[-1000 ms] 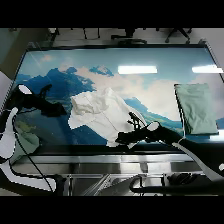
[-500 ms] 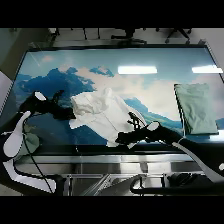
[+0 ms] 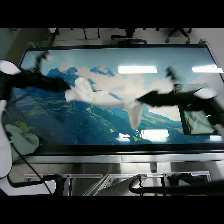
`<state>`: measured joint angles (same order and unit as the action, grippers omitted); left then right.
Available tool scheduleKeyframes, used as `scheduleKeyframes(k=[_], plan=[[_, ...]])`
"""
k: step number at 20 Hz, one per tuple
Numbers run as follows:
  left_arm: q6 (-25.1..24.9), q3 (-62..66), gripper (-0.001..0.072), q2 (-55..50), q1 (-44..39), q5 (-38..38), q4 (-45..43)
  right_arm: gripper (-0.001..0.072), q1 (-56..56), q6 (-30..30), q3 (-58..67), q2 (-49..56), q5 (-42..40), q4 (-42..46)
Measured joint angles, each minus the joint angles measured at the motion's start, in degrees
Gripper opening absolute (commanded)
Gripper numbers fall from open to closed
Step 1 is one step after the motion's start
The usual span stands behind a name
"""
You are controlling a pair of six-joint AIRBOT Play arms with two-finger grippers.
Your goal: Fold the shirts.
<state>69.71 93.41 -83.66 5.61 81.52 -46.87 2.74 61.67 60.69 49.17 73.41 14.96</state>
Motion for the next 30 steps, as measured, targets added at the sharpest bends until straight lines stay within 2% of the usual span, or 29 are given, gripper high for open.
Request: scheduleKeyframes(k=[4, 8, 12, 16, 18, 21, 24, 28, 29, 30], plan=[[3.72, 13.92, 0.0016, 11.8, 2.64, -5.77, 11.67, 0.0021, 14.05, 0.04, 24.37, -1.4, 8.68, -5.03], [5.4, 21.92, 0.0016, 22.36, 3.43, -13.14, 15.28, 0.0021, 19.02, 0.2, 43.25, -2.49, 10.36, -6.99], [5.53, 20.63, 0.0016, 31.06, 3.63, -18.32, 14.62, 0.0022, 20.28, 0.33, 49.62, -4.11, 11.5, -5.31], [3.54, 12.02, 0.0016, 33.83, 3.61, -20.31, 12.87, 0.0022, 20.57, -0.94, 44.26, -4.11, 12.87, -3.52], [2.16, 7.28, 0.0016, 31.87, 3.06, -20.92, 12.5, 0.0022, 20.09, -2.93, 37.2, -3.69, 11.98, -2.91], [-2.49, 1.01, 0.0017, 24.87, 0.02, -24.13, 11.61, 0.0021, 16.5, -7.58, 25.35, -1.11, 6.23, -0.83], [-8.04, -1.68, 0.0017, 12.87, -4.15, -29.55, 11.56, 0.0022, 9.79, -13.81, 17.33, 6.03, -3.8, 1.2], [-11.28, 4.68, 0.0025, -7.21, -6.16, -31.5, 11.67, 0.0024, 2.14, -19.61, 13.75, 19.17, -20.46, 1.86], [-11.32, 7.21, 0.0161, -11.76, -5.95, -29.99, 11.69, 0.0074, 1.16, -20.39, 13.4, 22.08, -23.54, 1.97], [-11.3, 9.81, 0.0526, -15.96, -5.51, -28.04, 11.69, 0.0235, 0.55, -21.03, 13.11, 24.68, -25.94, 2.01]])
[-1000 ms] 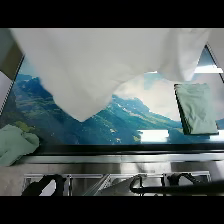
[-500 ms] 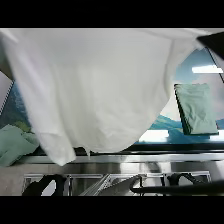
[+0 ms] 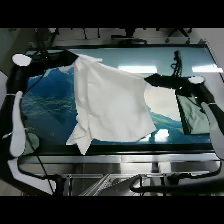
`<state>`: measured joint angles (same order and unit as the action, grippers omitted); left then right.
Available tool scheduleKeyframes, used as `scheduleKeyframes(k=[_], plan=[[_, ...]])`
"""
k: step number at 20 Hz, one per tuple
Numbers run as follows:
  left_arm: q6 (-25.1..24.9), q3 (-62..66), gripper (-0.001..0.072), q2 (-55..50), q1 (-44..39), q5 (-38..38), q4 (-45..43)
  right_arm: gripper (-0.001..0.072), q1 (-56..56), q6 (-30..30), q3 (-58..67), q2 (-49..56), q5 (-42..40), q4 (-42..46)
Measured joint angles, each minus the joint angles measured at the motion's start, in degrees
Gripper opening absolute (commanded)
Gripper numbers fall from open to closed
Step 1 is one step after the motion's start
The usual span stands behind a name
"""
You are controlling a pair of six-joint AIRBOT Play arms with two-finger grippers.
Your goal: Fold the shirts.
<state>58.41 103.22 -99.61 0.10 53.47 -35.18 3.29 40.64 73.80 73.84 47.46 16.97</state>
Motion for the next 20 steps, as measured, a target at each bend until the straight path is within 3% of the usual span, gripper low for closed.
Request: scheduleKeyframes(k=[1, 5, 8, 11, 13, 20], plan=[[0.17, 2.51, 0.0608, -3.34, 0.7, 2.25, 0.13, 0.0307, -0.17, -0.44, -0.13, 1.81, -1.6, 0.0], [3.91, 11.1, 0.0608, -10.49, 5.88, 15.93, 0.15, 0.0306, 3.37, -0.42, -0.46, 3.23, 1.42, 1.73], [7.19, 9.84, 0.0607, -9.18, 10.91, 28.28, -0.15, 0.0305, 9.05, 6.8, -0.87, -0.44, 9.14, 10.01], [8.26, -0.72, 0.0607, -3.17, 14.45, 36.04, -3.34, 0.0308, 14.29, 12.98, -4.02, -5.22, 16.52, 19.19], [7.72, -11.69, 0.0608, 2.51, 15.89, 38.18, -7.5, 0.0488, 17.2, 15.21, -7.82, -8.37, 19.39, 24.02], [2.93, -44.37, 0.0608, 17.81, 16.68, 33.4, -17.4, 0.0499, 19.63, 16.79, -19.28, -8.9, 21.38, 29.66]])
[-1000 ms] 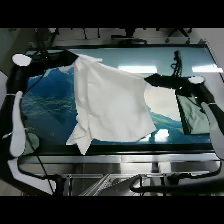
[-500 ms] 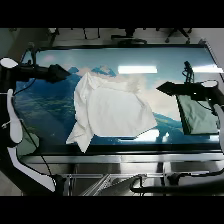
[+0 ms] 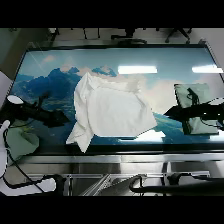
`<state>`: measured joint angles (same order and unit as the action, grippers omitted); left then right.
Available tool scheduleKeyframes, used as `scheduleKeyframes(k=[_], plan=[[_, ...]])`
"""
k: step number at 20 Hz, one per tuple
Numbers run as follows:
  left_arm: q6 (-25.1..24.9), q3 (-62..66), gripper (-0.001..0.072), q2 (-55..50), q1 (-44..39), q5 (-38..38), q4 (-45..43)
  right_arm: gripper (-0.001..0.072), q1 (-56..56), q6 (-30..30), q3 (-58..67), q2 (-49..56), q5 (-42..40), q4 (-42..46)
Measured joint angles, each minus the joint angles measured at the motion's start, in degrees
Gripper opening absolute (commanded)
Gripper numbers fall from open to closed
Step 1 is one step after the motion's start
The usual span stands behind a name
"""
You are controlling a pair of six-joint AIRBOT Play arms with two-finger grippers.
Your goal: Fold the shirts.
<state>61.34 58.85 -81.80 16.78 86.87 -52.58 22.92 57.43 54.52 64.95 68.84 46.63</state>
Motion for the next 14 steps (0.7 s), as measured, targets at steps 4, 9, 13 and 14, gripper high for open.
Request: scheduleKeyframes(k=[4, 9, 13, 14], plan=[[-0.79, -7.48, 0.0608, 3.06, -0.22, -1.97, -3.93, 0.0498, -4.11, -1.64, -1.49, 4.92, -0.31, -2.08], [-0.81, -9.77, 0.0608, 3.96, -2.08, -2.84, -6.05, 0.0057, -10.25, -4.44, -1.92, 10.16, -1.16, -5.33], [-0.81, -10.14, 0.0608, 4.13, -6.05, -2.91, -6.91, 0.0022, -11.5, -5.66, -1.38, 10.34, -1.22, -5.51], [-0.81, -10.16, 0.0608, 4.13, -6.93, -2.95, -7.56, 0.0021, -11.15, -5.75, -1.16, 9.88, -1.25, -5.22]])
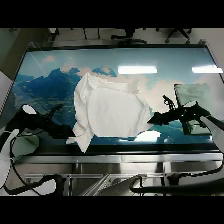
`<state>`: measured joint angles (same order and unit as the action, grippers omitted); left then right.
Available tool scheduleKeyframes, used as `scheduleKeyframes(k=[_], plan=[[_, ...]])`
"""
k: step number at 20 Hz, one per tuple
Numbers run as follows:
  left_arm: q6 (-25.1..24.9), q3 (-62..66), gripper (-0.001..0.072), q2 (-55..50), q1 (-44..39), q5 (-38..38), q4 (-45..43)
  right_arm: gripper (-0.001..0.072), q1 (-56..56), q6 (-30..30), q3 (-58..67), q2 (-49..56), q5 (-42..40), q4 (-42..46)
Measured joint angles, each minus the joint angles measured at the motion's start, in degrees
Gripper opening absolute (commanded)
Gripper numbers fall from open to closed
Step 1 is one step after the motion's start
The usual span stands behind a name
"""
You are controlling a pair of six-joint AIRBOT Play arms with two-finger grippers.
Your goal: Fold the shirts.
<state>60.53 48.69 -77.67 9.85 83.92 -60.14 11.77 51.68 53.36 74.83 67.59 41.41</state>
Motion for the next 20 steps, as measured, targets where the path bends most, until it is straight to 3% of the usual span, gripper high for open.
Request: scheduleKeyframes(k=[5, 14, 20], plan=[[0.92, -0.09, 0.0608, 0.0, -4.68, -3.74, -4.35, 0.0022, 2.99, -0.33, 0.79, -3.23, 0.02, 0.55], [2.67, -0.09, 0.059, 0.0, -15.28, -20.28, -6.16, 0.0022, 3.8, -0.33, 0.96, -4.2, 1.31, -1.38], [3.08, -0.09, 0.0588, 0.0, -19.78, -21.9, -7.61, 0.0021, 3.82, -0.33, 0.96, -4.22, 1.27, -1.57]])
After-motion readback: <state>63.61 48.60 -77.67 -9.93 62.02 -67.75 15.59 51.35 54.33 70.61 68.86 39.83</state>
